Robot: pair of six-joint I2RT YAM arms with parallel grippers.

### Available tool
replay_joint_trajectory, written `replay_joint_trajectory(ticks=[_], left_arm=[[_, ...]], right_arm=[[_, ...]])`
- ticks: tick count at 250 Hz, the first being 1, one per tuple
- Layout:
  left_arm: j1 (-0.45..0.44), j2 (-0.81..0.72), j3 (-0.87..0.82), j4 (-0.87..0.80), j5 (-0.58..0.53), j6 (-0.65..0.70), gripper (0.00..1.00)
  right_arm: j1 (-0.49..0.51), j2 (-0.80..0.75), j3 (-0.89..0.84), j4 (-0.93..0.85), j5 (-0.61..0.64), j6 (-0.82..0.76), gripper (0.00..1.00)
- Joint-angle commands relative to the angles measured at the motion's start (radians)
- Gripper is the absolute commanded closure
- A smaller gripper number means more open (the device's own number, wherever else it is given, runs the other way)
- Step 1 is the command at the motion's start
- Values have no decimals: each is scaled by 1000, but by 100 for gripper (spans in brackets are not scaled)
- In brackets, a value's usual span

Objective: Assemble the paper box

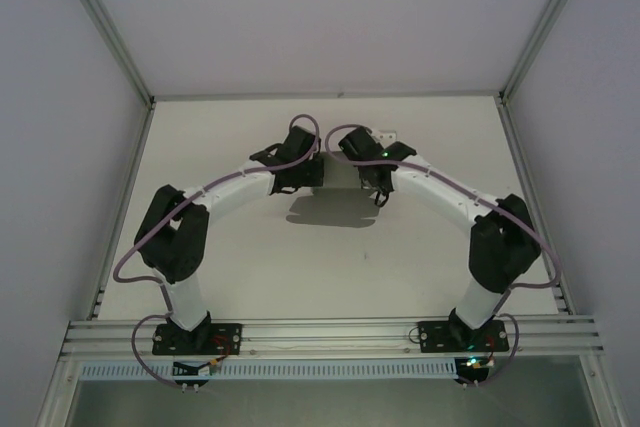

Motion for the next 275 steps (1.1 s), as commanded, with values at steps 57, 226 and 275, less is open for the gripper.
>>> replay_joint_trajectory(ticks=[57, 226, 275], left_arm=[[20, -58, -27, 34, 26, 21, 100], [32, -130, -87, 130, 117, 79, 100], [32, -128, -83, 129, 105, 77, 100]], right_arm=[[-7, -464, -231, 226, -272, -273, 19], [-475, -510, -353, 212, -768, -317, 9], [-475, -510, -429, 398, -1122, -412, 11]])
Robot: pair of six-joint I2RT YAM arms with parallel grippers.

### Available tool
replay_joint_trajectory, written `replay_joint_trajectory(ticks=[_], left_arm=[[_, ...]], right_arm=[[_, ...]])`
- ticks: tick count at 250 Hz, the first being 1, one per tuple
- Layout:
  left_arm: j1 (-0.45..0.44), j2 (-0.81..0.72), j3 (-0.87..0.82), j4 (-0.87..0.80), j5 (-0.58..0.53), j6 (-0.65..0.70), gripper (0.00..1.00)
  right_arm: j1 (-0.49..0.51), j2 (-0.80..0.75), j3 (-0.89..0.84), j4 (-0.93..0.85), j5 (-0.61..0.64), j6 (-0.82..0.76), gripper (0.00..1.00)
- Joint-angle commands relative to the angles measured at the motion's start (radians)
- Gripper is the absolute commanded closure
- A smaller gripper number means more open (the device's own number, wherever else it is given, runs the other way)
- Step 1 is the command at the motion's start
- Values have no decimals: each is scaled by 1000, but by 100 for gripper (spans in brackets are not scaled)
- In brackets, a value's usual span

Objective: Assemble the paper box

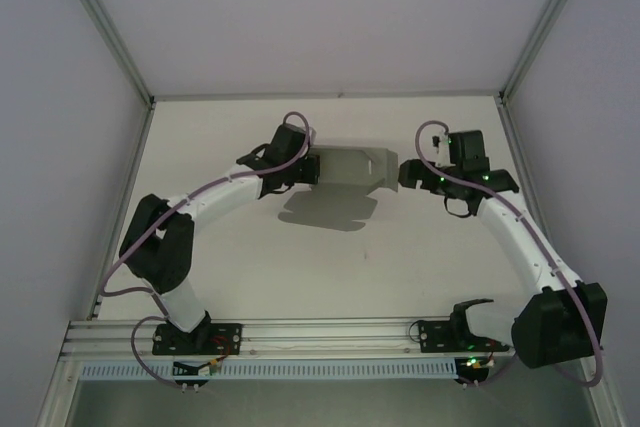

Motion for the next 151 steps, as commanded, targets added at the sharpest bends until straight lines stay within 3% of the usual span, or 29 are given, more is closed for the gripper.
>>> replay_joint_trajectory(ticks=[1, 20, 84, 151], left_arm=[[0, -31, -6, 32, 13, 10, 100], [0, -32, -5, 33, 19, 11, 100], [0, -34, -4, 28, 4, 5, 100], [-2, -22, 15, 9, -22, -1, 100]], right_arm=[[2, -20, -47, 153, -310, -77, 11], [3, -6, -55, 191, -422, -93, 14], [7, 99, -22, 289, -589, -25, 36], [89, 185, 30, 337, -554, -2, 45]])
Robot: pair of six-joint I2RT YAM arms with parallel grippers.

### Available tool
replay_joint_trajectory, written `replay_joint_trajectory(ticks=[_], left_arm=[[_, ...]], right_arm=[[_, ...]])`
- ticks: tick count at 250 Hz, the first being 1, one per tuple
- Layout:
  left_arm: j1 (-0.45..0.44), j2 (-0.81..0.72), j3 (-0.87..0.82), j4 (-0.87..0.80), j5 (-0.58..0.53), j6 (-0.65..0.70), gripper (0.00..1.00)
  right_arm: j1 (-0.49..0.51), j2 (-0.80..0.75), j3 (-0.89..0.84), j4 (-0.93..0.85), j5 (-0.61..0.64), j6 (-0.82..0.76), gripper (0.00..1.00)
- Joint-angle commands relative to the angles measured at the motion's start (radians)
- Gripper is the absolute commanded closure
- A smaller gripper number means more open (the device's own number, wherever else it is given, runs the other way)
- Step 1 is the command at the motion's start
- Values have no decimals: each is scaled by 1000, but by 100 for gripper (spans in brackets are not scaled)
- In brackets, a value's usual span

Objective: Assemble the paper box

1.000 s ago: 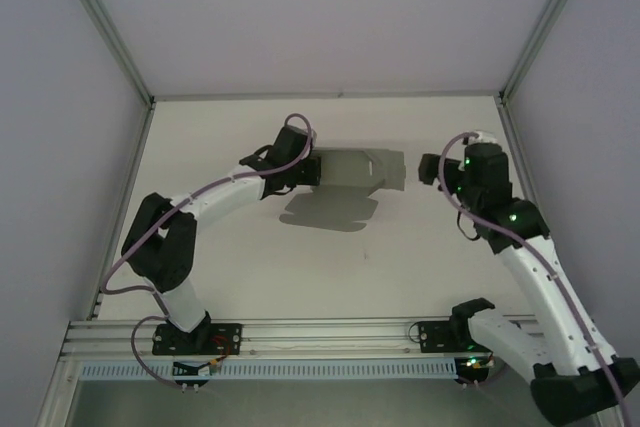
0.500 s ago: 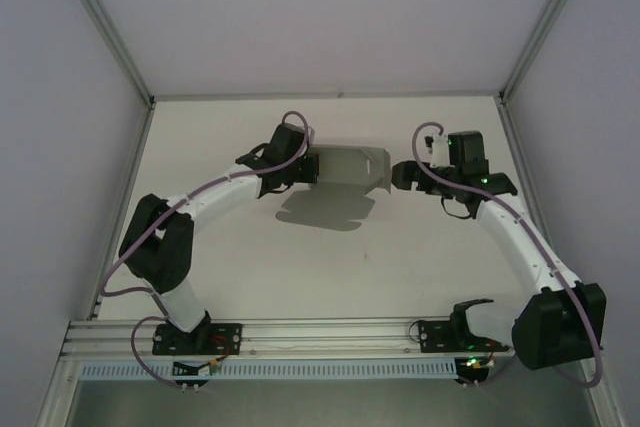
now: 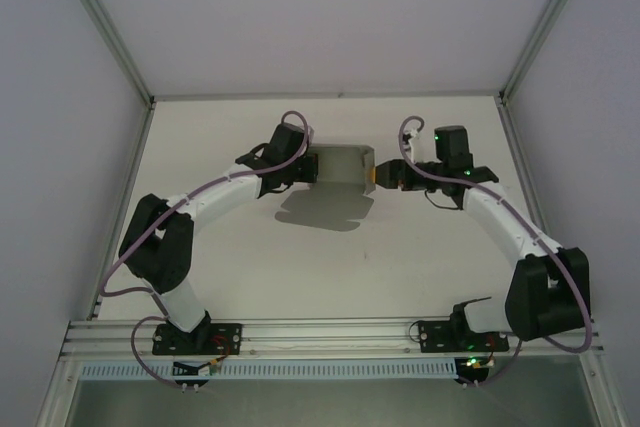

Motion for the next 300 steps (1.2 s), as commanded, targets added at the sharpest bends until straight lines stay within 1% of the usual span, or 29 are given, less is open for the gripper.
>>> replay_joint_trajectory(ticks=[1, 12, 28, 61, 74, 94, 103, 124, 146, 168, 187, 209, 232, 256, 272, 285, 300], left_arm=[[-5, -22, 15, 9, -3, 3, 100], [-5, -21, 17, 7, -6, 3, 100], [-5, -24, 17, 3, -15, 3, 100], [-9, -33, 17, -7, -44, 5, 100], [-13, -36, 15, -6, -48, 4, 100], [-16, -36, 19, -6, -51, 4, 100], [-19, -36, 21, -7, -49, 3, 100], [-28, -34, 26, -7, -52, 4, 100], [-33, -34, 26, -3, -52, 4, 100], [-37, -31, 29, -4, -52, 4, 100], [-41, -27, 30, -5, -50, 2, 100], [-44, -9, 32, -10, -48, 1, 100], [-46, 7, 18, -9, -43, 3, 100], [-44, 19, -5, 0, -37, 10, 100], [-44, 26, -20, 4, -26, 18, 100], [-45, 35, -27, 3, -17, 22, 100], [-45, 46, -32, -2, -18, 21, 100]], right_arm=[[43, 31, 55, 66, -18, 16, 45], [59, 45, 68, 56, 23, 20, 46], [87, 63, 87, 39, 130, 36, 48], [165, 95, 146, -37, 449, 77, 48], [199, 114, 165, -58, 555, 98, 48], [251, 147, 192, -78, 681, 111, 54], [272, 163, 203, -80, 739, 126, 58], [302, 202, 233, -104, 887, 186, 65], [313, 240, 251, -109, 970, 225, 68], [322, 273, 261, -104, 1010, 244, 71], [324, 305, 278, -102, 997, 243, 73], [324, 325, 278, -83, 951, 221, 68], [324, 318, 232, -36, 888, 157, 58], [324, 296, 169, 8, 853, 92, 51], [323, 283, 118, 52, 819, 46, 50], [314, 275, 74, 106, 738, 15, 51], [305, 267, 34, 161, 670, 13, 51]])
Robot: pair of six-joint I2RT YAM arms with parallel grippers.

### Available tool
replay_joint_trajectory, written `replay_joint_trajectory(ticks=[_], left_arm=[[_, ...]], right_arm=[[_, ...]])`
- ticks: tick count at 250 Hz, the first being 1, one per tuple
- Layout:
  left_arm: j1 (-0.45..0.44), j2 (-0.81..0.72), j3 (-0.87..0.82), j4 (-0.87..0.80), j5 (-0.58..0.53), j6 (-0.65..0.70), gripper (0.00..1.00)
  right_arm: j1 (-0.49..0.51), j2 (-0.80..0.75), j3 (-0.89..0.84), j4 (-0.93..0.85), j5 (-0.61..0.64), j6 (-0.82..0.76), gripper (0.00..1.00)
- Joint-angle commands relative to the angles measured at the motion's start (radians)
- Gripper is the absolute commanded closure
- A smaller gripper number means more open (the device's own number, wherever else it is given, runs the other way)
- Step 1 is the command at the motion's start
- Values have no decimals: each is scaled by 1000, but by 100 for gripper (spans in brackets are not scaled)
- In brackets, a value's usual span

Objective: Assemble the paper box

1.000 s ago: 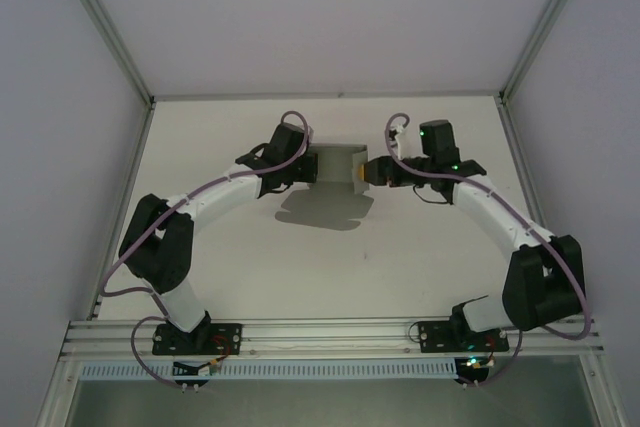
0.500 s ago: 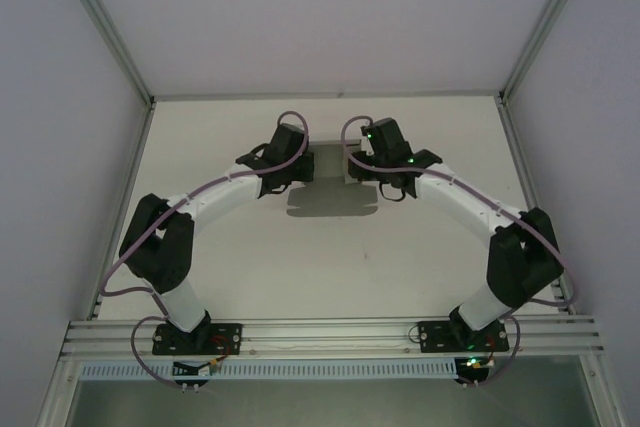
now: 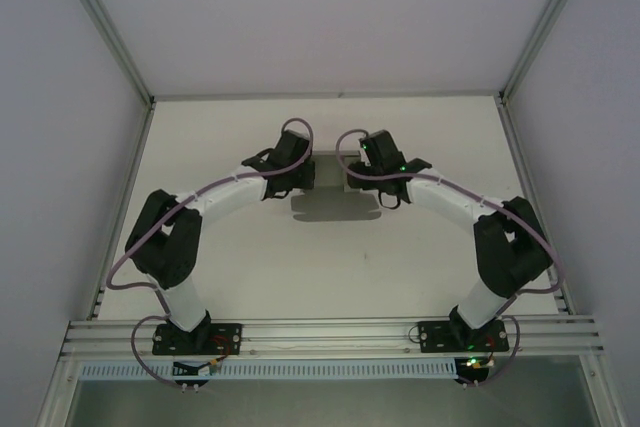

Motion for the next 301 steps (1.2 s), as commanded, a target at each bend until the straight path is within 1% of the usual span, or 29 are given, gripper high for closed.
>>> replay_joint_trajectory(ticks=[1, 9, 34, 70, 96, 108, 129, 147, 157, 167, 184, 203, 239, 253, 269, 301], left_arm=[[-30, 2, -9, 42, 112, 14, 100], [-30, 10, -8, 35, 113, 16, 100], [-31, 22, -16, 33, 115, 15, 100], [-39, 39, -26, 48, 117, 9, 100], [-47, 51, -18, 31, 87, 2, 100], [-52, 53, -15, 31, 84, -2, 100], [-60, 59, -9, 29, 72, -9, 100], [-70, 68, 3, 21, 55, -19, 100], [-77, 71, 9, 18, 49, -22, 100], [-83, 75, 15, 15, 41, -26, 100], [-91, 75, 17, 18, 37, -31, 100], [-96, 74, 17, 22, 38, -38, 100], [-100, 67, 18, 17, 26, -53, 100], [-101, 59, 19, 13, 19, -59, 100], [-100, 48, 21, 9, 13, -61, 100], [-103, 17, 25, 1, -11, -77, 100]], right_arm=[[-14, -11, -85, 123, -155, -79, 51], [-16, -15, -101, 146, -192, -86, 51], [-23, -21, -140, 219, -253, -89, 50], [-65, 17, -158, 283, -352, -28, 49], [-72, 43, -156, 306, -404, -2, 49], [-72, 52, -151, 312, -427, 15, 52], [-73, 70, -129, 305, -423, 50, 54], [-69, 92, -107, 278, -386, 87, 56], [-65, 103, -99, 267, -357, 106, 60], [-56, 114, -89, 244, -309, 118, 63], [-30, 140, -49, 165, -202, 108, 64], [2, 180, -3, 93, -107, 107, 68], [19, 197, 3, 73, -14, 191, 79], [26, 188, 10, 39, 62, 215, 86], [32, 182, 32, -31, 145, 236, 87], [50, 179, 75, -174, 324, 287, 92]])
